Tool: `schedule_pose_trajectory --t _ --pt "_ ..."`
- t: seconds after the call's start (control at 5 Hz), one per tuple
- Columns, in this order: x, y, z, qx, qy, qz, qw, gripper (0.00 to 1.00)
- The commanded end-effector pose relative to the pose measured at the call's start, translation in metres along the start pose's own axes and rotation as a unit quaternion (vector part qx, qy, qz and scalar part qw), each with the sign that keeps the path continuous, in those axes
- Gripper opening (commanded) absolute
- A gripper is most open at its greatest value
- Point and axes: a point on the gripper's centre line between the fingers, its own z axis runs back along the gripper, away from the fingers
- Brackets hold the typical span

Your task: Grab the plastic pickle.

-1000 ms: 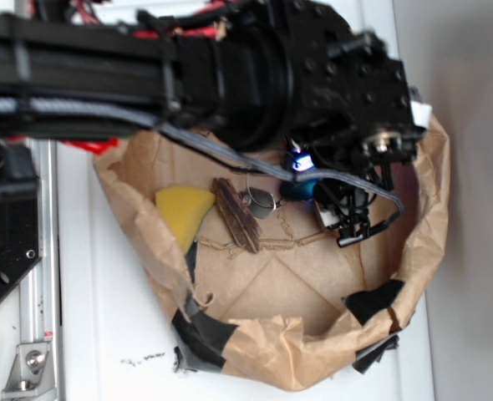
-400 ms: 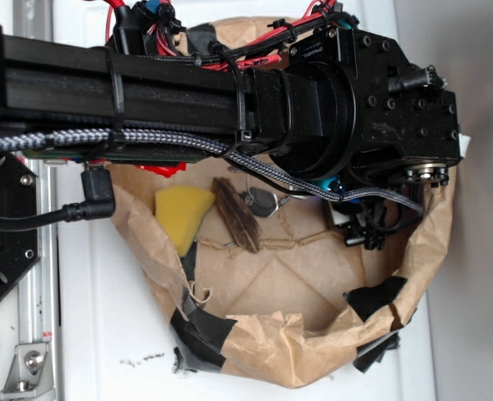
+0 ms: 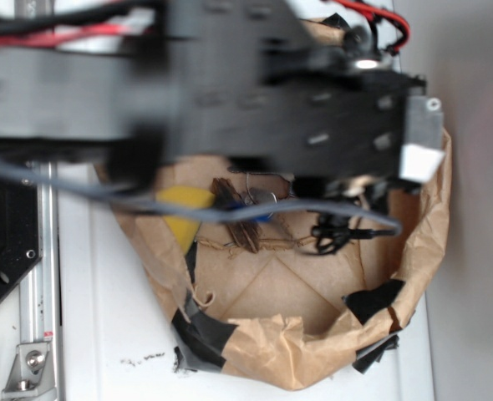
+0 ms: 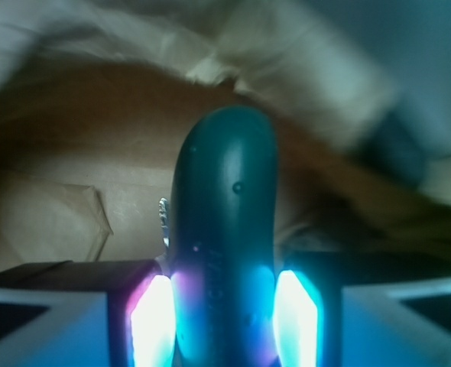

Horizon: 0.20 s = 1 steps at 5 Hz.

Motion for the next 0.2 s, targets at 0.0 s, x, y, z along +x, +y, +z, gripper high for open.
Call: schedule_pose_trajectory --t 0.0 --pt "0.0074 0.0006 0.0594 -0.037 -0.002 0.021 0.999 0.00"
